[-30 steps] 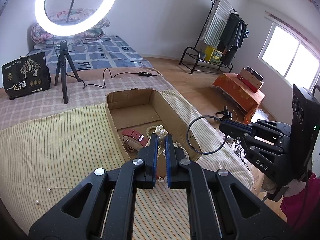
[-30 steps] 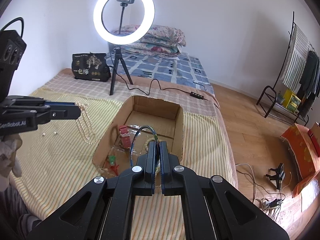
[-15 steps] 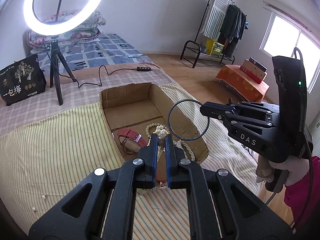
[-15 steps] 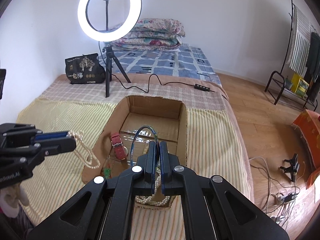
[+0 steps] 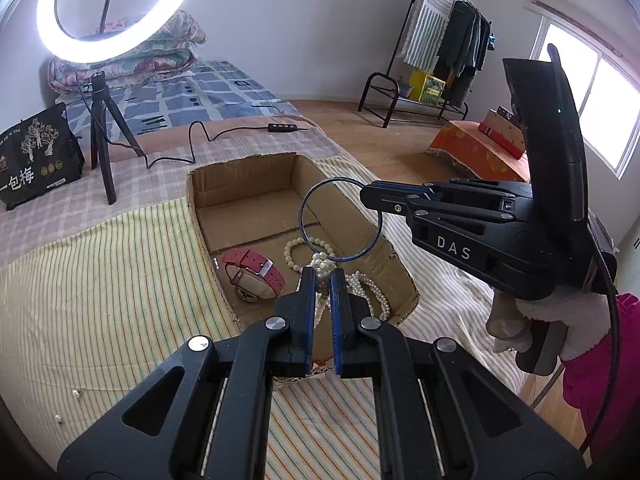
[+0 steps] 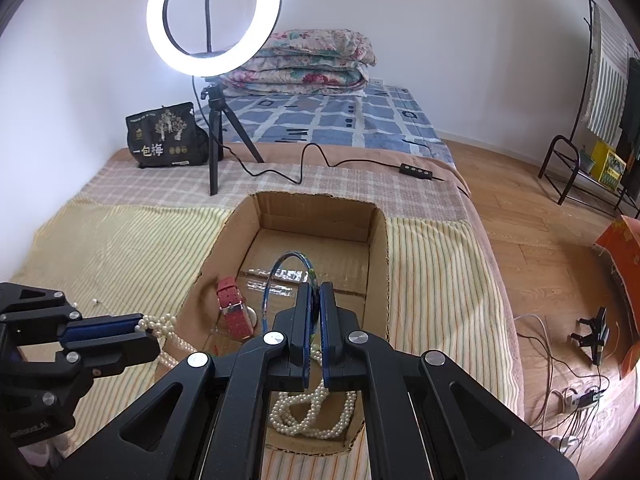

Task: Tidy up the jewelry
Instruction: 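Carry the pearl strand with the left tool toward the box while the right tool carries the blue ring, then open the left tool over the box while the right tool releases the blue ring there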

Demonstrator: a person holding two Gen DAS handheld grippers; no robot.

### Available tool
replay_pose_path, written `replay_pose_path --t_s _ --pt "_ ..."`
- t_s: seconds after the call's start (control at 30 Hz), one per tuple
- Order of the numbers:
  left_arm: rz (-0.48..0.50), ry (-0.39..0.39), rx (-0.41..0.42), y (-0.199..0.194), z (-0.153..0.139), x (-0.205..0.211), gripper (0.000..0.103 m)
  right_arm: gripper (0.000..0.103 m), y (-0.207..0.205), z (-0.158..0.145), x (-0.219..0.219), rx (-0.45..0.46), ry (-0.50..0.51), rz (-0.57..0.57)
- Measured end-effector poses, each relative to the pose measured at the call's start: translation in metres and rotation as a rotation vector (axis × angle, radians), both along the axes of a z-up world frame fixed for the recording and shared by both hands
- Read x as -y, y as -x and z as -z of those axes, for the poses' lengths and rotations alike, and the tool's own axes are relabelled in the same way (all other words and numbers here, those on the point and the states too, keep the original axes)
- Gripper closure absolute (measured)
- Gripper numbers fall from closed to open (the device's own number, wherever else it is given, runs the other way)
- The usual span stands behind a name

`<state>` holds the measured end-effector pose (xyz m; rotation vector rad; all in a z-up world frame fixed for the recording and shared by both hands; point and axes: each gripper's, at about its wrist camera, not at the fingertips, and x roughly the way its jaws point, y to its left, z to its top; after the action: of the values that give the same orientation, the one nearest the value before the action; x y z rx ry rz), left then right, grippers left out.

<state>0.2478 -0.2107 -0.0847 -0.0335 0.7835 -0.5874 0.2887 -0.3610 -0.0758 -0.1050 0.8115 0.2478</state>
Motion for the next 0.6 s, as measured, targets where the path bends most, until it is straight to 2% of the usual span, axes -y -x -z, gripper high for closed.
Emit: replay_pose_path --t_s 0.13,0.2,0.23,0.27,0.33,0.43,0.6 --pt "0.004 0.002 0.002 0.001 -0.001 0.001 0.098 0.1 0.0 0.0 -0.001 -0.001 0.01 0.003" --pt "0.004 -0.002 0.0 0.001 -0.001 0.001 0.098 0.097 -0.001 -0.001 -0.002 0.003 0.021 0.01" --pt "0.003 -0.001 -0.001 0.001 -0.001 0.001 0.098 0.092 0.0 -0.002 -0.002 0.011 0.025 0.015" --pt "0.003 -0.002 -0.002 0.001 -0.001 0.001 0.098 0.083 0.0 -0.003 -0.001 0.016 0.024 0.018" --pt "0.004 -0.005 -0.002 0.002 -0.001 0.0 0.096 0.076 0.002 -0.005 0.0 0.025 0.014 0.018" --pt "0.0 -0.004 0.003 0.004 -0.002 -0.002 0.076 0.076 0.004 -0.008 -0.001 0.033 0.014 0.023" --pt "-0.006 -0.004 0.012 0.008 -0.007 -0.008 0.076 0.075 0.007 -0.013 -0.003 0.043 0.009 0.028"
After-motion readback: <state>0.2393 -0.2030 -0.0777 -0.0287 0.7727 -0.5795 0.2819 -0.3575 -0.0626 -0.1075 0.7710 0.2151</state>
